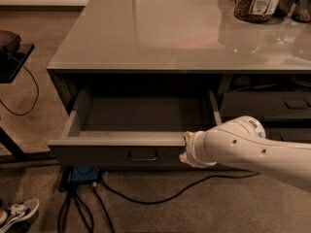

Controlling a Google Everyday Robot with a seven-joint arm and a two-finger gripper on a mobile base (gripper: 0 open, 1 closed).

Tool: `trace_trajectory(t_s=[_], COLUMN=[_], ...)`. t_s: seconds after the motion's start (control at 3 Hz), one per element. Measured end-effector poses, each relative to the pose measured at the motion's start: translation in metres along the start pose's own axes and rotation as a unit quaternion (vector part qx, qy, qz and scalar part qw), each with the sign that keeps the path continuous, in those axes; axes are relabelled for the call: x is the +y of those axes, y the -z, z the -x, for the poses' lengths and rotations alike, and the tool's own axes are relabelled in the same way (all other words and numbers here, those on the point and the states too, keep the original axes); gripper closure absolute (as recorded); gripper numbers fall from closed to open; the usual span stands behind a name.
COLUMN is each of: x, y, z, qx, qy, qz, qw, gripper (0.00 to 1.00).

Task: Open top drawer

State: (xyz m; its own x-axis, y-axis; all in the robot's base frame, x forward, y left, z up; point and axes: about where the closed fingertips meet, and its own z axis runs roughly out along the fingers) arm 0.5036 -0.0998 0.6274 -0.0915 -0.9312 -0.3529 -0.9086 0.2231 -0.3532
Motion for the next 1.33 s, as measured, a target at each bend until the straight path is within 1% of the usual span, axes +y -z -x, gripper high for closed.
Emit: trace_trajectory(t_s=[0.67,1.0,1.33], x=[0.0,0.0,0.001], y=[0.0,0.0,0.011], z=[0.0,0.0,0.005], qx=[0.0,0.0,0.008], qy=[0.0,0.0,0.01], qz=[0.0,0.0,-0.007], qw=[1.0,1.0,0.9999], gripper=[0.11,0.0,0.0])
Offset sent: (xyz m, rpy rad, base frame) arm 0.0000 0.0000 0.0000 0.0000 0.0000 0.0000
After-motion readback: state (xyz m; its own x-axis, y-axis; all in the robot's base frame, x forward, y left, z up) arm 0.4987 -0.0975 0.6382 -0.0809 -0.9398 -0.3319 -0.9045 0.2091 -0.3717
